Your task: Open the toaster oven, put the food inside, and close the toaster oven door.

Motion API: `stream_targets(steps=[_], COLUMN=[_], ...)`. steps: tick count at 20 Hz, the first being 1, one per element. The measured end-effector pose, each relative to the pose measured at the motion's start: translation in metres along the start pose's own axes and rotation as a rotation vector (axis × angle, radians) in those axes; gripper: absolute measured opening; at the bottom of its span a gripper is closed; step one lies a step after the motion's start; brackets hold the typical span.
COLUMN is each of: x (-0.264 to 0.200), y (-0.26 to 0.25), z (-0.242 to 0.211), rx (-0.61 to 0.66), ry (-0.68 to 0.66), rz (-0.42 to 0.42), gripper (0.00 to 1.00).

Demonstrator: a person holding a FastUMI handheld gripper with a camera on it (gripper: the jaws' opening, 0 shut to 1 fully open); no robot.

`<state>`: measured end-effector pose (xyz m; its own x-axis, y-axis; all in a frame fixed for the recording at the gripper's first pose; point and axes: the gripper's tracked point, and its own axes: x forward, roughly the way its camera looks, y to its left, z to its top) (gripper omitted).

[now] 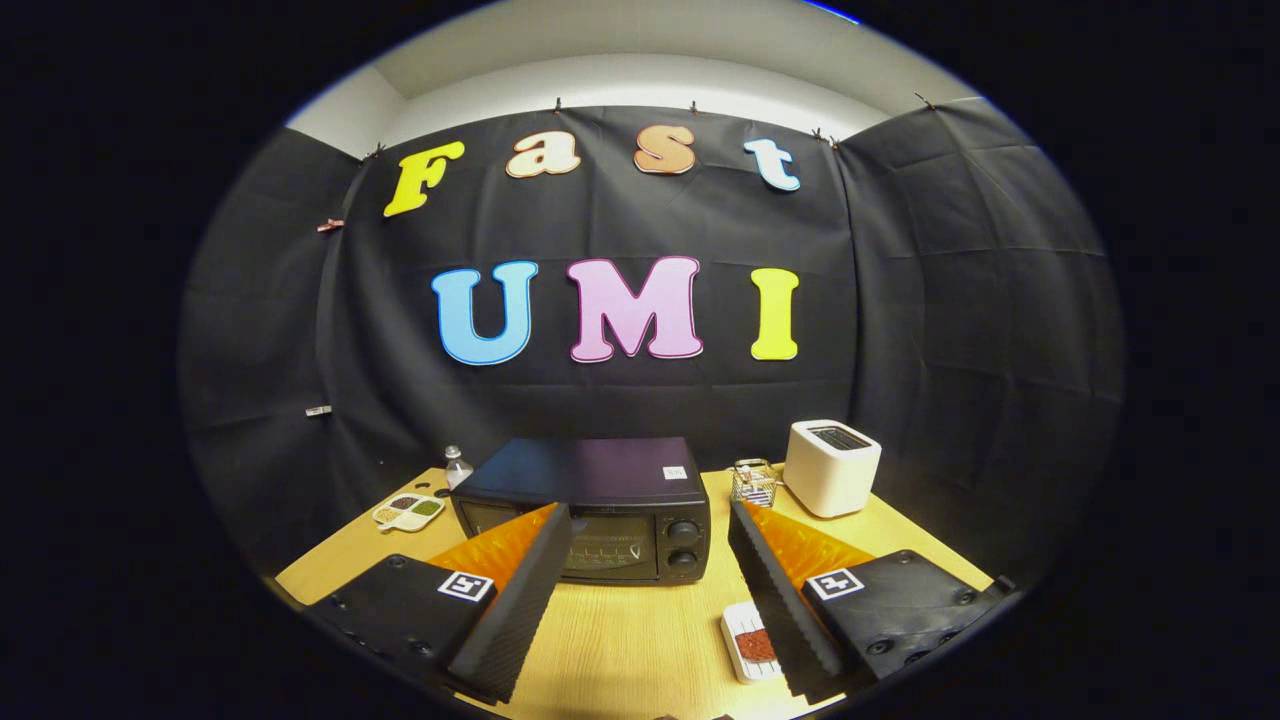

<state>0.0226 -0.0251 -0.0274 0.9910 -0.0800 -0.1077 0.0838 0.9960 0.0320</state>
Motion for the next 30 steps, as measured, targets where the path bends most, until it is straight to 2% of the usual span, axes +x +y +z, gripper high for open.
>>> stream_targets(steps=[6,14,24,30], x=[0.026,0.089,0.161,0.178], y=[0.02,0.062,0.115,0.124], z=[-0.002,-0.013,-0.07,-0.112], rx=[0.007,0.008,-0.056,-0.054], ry=[0.018,0.037,0.107,0.205], rz=[0.004,-0.005,0.019,0.032], gripper=[0.98,0.98,0.98,0.98])
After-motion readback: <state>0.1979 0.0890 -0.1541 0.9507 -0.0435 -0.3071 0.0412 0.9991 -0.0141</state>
